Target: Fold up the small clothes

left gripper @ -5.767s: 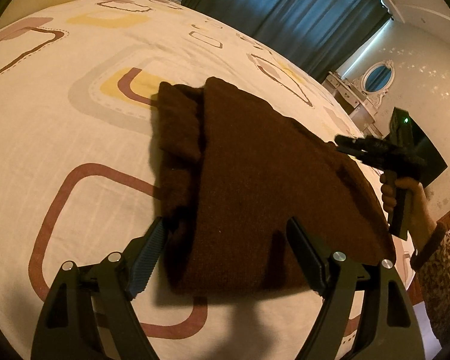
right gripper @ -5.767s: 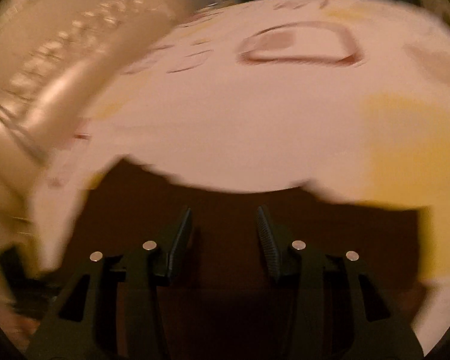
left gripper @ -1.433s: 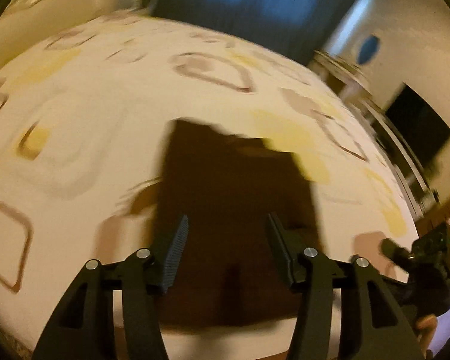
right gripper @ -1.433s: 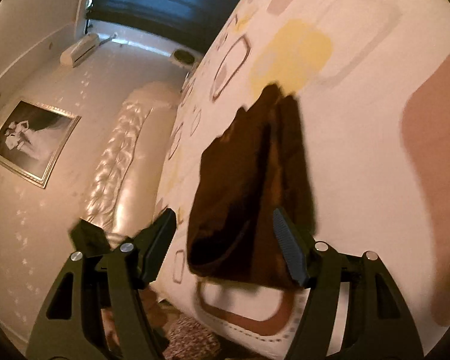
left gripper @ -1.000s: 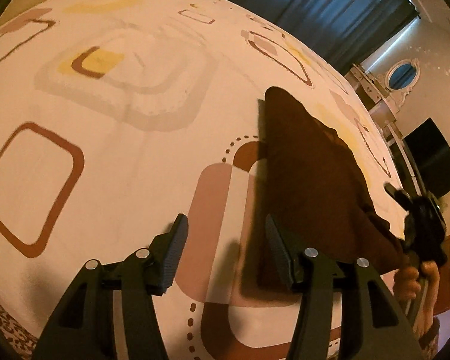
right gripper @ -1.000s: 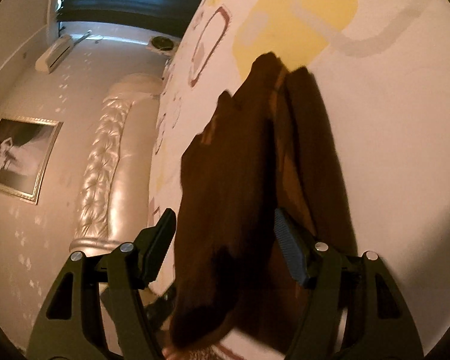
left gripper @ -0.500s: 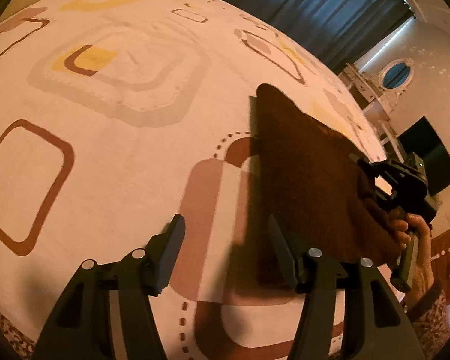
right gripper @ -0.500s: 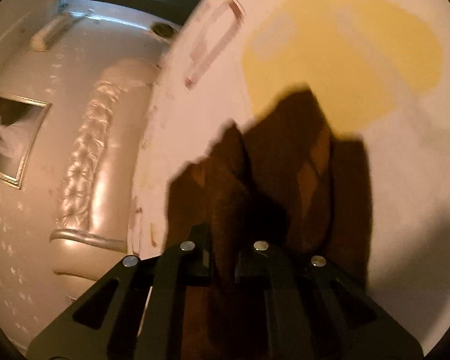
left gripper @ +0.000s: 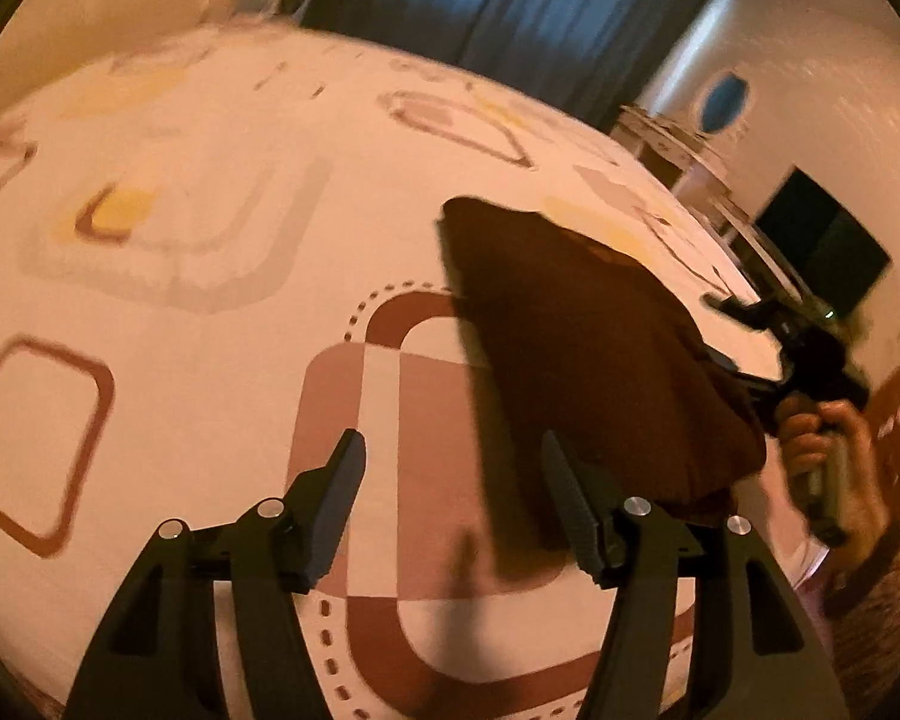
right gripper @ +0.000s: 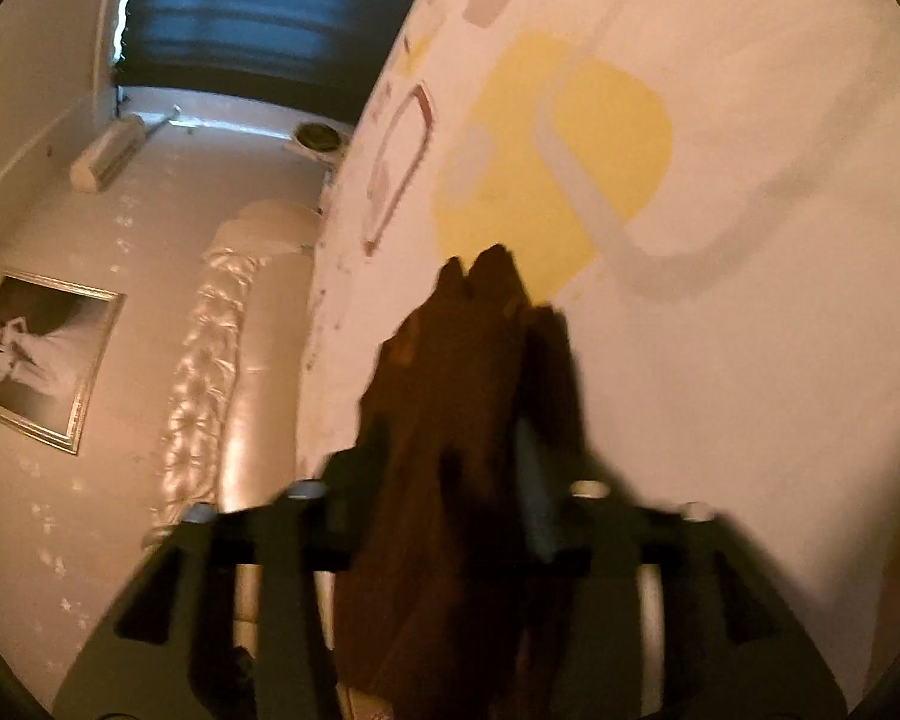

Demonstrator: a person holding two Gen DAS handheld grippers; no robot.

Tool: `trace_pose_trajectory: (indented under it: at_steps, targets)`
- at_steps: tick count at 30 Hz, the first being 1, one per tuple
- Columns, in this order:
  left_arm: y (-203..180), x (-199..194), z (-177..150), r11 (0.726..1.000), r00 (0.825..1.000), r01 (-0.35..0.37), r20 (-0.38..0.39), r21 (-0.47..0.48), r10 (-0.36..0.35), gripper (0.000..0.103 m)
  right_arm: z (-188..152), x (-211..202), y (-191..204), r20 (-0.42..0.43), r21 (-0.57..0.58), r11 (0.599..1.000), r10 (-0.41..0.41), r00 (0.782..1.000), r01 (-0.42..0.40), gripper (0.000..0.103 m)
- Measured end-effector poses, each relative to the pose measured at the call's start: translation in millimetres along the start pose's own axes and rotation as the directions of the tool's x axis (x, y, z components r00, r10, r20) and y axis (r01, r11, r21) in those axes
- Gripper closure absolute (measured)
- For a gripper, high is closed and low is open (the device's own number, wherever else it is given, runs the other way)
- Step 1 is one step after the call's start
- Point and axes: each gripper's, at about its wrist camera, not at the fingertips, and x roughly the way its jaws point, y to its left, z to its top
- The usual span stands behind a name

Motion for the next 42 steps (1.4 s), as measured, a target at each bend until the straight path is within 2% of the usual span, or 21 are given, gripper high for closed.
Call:
trace_pose_trajectory:
  at_steps: [4,8,10,13,18,19,21,24,26,31,34,36,37,42]
  targets:
    - [-17.3,-9.1,-13.7,0.988,1.000,-0.004,0.031,0.156,0.000,0.038,-40.8,-27.4,4.5,-0.047,-0.002,0.999,0.034,0.998,-0.035,0.054]
    - [-38.5,-13.3,-24.9,0.954,0.999,-0.013,0.054,0.298,-0.003,0.037,-76.2,-37.0,5.7,-0.118,-0.019,1.000,-0.002,0.993,0.000,0.054]
    - [-46.6,-12.0,-28.5,0.939,0.998,-0.025,0.060,0.342,0.005,0.034,-87.5,-38.5,4.9,-0.135,-0.017,1.000,-0.004,0.991,0.001,0.054]
    - [-55.6,-5.2,-31.2,0.921,0.998,-0.040,0.059,0.388,0.018,0.033,-96.8,-34.4,4.7,-0.153,-0.024,1.000,-0.011,0.988,0.008,0.054]
    - [-57.1,15.3,-26.7,0.928,0.997,-0.072,0.051,0.366,0.058,0.033,-102.5,-29.1,1.6,-0.141,-0.016,1.000,-0.025,0.990,0.023,0.055]
    - [-56.7,18.6,-25.1,0.931,0.997,-0.076,0.053,0.357,0.061,0.033,-103.9,-28.9,2.1,-0.139,-0.017,1.000,-0.026,0.990,0.024,0.057]
    - [-56.2,22.8,-23.7,0.932,0.994,-0.104,0.062,0.347,0.088,0.033,-102.8,-27.0,1.0,-0.134,-0.016,0.999,-0.031,0.990,0.030,0.069]
    - [-45.8,29.0,-15.2,0.935,0.981,-0.193,0.084,0.297,0.176,0.033,-103.2,-25.2,3.5,-0.134,-0.023,0.999,-0.026,0.991,0.023,0.088]
    - [-32.7,27.0,-9.8,0.952,0.981,-0.191,0.081,0.238,0.177,0.031,-102.0,-25.2,9.0,-0.122,-0.043,0.999,-0.023,0.992,0.018,0.100]
    - [-3.3,26.4,-15.5,0.974,0.984,-0.178,0.029,0.138,0.176,0.030,-108.6,-34.5,13.8,-0.135,-0.085,0.996,0.007,0.991,-0.018,0.101]
    - [12.3,27.3,-22.6,0.990,0.992,-0.127,0.007,0.067,0.127,0.030,-114.6,-28.1,-8.7,-0.167,-0.071,0.997,-0.053,0.985,0.042,0.101]
    - [8.9,27.1,-22.4,0.986,0.990,-0.141,0.005,0.086,0.141,0.029,-115.2,-24.1,-29.1,-0.171,-0.008,0.999,-0.043,0.984,0.042,0.101]
    - [7.6,26.5,-22.7,0.985,0.989,-0.145,0.005,0.089,0.145,0.029,-115.6,-23.4,-37.6,-0.168,0.029,0.999,-0.012,0.986,0.017,0.101]
    - [6.3,26.2,-23.4,0.984,0.990,-0.141,-0.001,0.113,0.142,0.029,-114.8,-26.6,-36.2,-0.165,-0.007,1.000,-0.020,0.986,0.019,0.101]
